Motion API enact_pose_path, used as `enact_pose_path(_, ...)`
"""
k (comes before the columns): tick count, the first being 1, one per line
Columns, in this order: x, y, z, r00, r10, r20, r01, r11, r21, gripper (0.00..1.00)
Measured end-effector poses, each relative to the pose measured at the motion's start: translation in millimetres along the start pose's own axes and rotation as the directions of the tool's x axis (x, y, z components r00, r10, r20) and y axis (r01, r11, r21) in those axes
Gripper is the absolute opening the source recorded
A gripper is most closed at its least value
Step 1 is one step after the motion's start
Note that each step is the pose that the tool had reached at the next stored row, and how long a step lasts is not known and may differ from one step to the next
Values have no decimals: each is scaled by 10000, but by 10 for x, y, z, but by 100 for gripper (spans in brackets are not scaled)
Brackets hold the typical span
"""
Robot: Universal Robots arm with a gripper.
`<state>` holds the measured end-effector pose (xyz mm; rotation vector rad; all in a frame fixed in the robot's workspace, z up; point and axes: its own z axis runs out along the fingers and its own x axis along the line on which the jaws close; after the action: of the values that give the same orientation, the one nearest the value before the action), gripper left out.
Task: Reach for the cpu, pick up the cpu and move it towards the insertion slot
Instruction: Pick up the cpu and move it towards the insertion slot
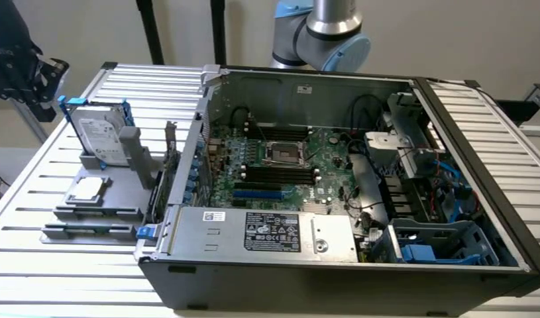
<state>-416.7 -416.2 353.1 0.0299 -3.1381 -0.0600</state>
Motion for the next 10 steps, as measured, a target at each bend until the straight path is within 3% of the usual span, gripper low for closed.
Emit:
enact_pose_path(1,0,0,0,10000,0,0,0,10000,0,18)
enact_pose_path(3,0,0,1,10000,0,-1,0,10000,0,30)
enact_pose_path(4,-1,0,4,10000,0,-3,0,10000,0,30)
enact_pose_path(10,0,-2,63,10000,48,-44,-48,10000,1,59)
